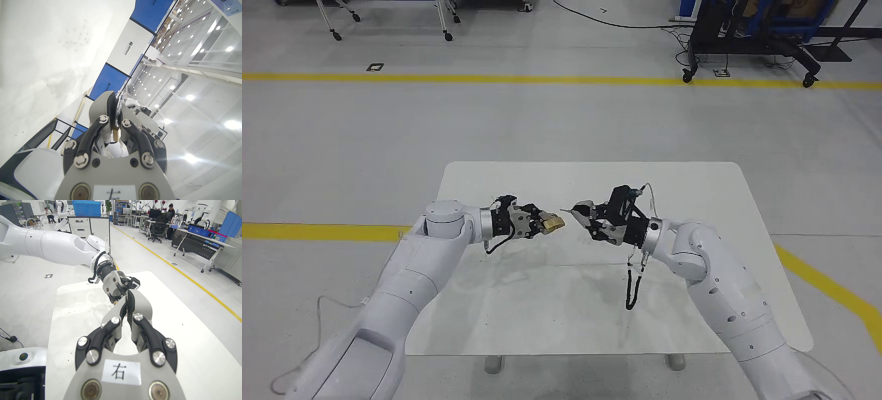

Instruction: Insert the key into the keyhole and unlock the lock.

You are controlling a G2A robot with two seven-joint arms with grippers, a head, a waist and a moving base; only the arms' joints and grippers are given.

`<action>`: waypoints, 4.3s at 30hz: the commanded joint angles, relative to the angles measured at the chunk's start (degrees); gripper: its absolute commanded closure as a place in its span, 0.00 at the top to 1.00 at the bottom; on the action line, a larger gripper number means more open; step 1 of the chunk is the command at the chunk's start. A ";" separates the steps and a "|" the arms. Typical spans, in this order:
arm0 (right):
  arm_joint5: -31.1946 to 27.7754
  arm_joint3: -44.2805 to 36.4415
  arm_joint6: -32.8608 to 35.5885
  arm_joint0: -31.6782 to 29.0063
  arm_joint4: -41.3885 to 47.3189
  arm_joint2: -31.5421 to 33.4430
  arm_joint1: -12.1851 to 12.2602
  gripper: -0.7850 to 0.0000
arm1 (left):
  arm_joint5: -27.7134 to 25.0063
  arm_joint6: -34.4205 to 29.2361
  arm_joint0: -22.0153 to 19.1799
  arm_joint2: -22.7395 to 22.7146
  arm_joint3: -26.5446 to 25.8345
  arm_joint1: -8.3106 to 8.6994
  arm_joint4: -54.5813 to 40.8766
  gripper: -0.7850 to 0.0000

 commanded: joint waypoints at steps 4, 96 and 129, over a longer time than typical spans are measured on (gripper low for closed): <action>-5.98 -4.40 -6.93 -1.10 -16.66 2.48 1.60 0.00 | 2.94 1.46 1.59 -0.23 -1.97 0.05 -0.59 0.00; 3.11 -18.32 13.17 -3.68 -57.78 -14.04 1.68 0.00 | 8.24 9.18 3.47 0.31 -4.96 -1.68 6.18 0.00; 4.34 -18.69 17.35 -3.15 -56.18 -14.66 0.43 1.00 | 8.15 5.33 3.21 -0.40 -4.13 -1.96 5.20 0.00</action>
